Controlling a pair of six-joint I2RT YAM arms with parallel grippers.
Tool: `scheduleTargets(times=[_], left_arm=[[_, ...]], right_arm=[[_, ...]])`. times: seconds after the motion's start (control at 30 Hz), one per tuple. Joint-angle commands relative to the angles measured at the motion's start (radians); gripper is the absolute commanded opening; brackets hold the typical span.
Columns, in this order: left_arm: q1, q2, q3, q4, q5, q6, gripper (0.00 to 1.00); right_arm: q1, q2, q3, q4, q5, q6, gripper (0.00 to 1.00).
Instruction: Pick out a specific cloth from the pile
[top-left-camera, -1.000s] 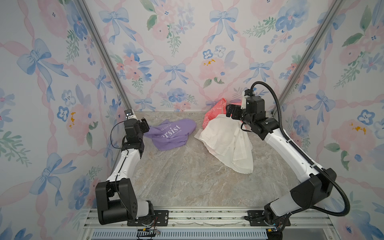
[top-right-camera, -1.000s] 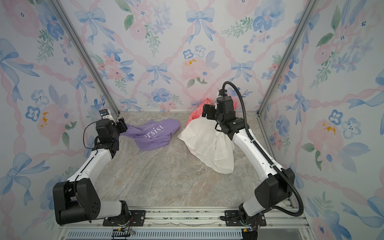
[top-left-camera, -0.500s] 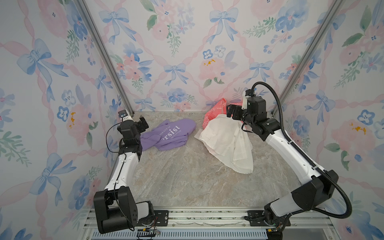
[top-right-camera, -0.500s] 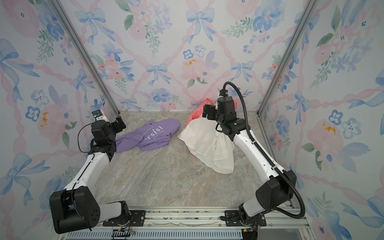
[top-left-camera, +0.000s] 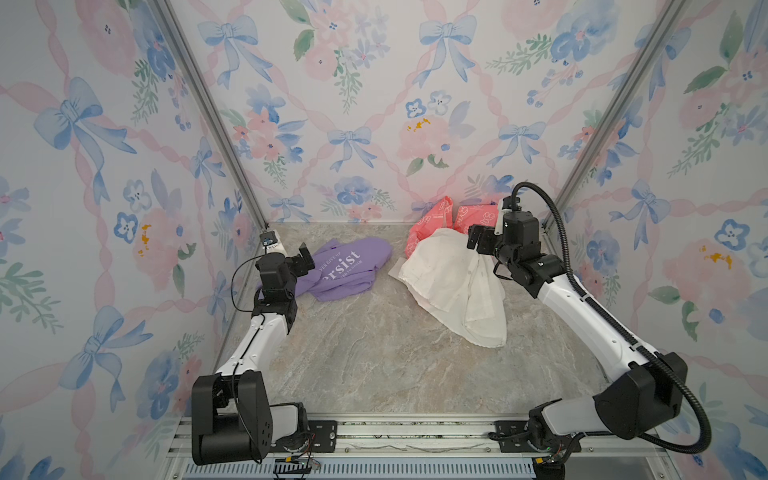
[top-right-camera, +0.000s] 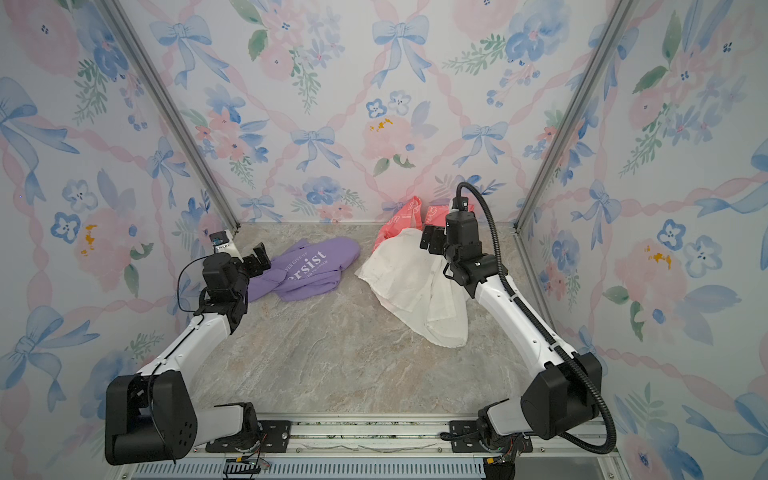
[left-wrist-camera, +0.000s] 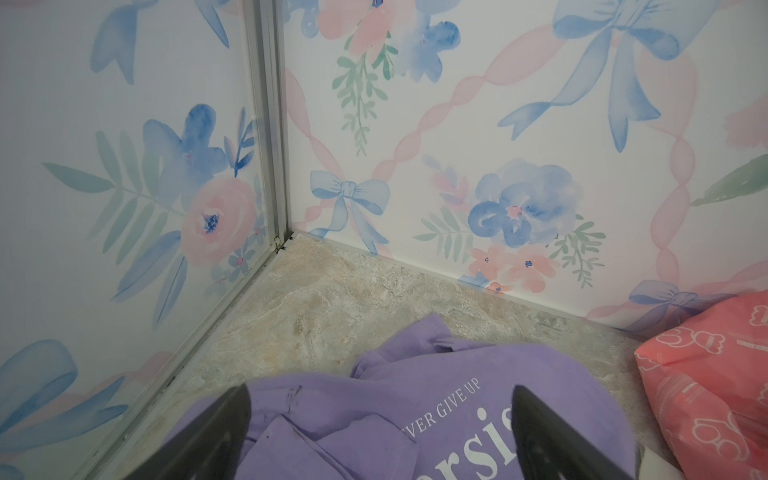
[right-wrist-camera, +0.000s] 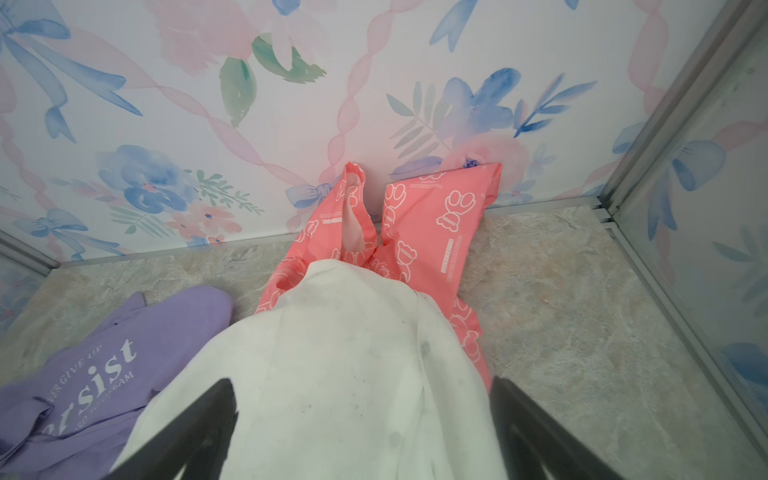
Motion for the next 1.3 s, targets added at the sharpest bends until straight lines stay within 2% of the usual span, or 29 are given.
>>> scheduleTargets(times=[0.0,0.23,0.37,0.57,0.93,1.07,1.13,1.27], left_arm=[[-0.004,-0.017,-0.080,0.100,-0.018,0.030,0.98],[-0.003,0.030,-0.252,0.336,-0.044,0.059,0.98],[-0.004,0.081,-0.296,0.401,-0.062,0.058,0.98],[0.001,0.107,-0.284,0.432,-0.062,0.066,0.98],[0.003,0.048,-0.351,0.429,-0.036,0.050,0.98],[0.002,0.080,-0.361,0.432,-0.044,0.034,0.98],[0.003,0.105,-0.349,0.435,-0.056,0.025,0.98],[-0.010,0.154,-0.323,0.438,-0.028,0.029,0.98]], right_arm=[[-0.043,-0.033,-0.097,0.059,0.051,-0.036,0.97],[-0.142,-0.035,-0.329,0.179,0.105,-0.054,0.97],[-0.164,0.009,-0.435,0.308,0.169,-0.107,0.97],[-0.180,0.122,-0.436,0.325,0.185,-0.185,0.97],[-0.211,0.150,-0.564,0.528,0.207,-0.199,0.97],[-0.212,0.168,-0.593,0.638,0.224,-0.226,0.97],[-0.209,0.165,-0.594,0.638,0.226,-0.230,0.97],[-0.165,0.132,-0.708,0.832,0.318,-0.266,0.97]])
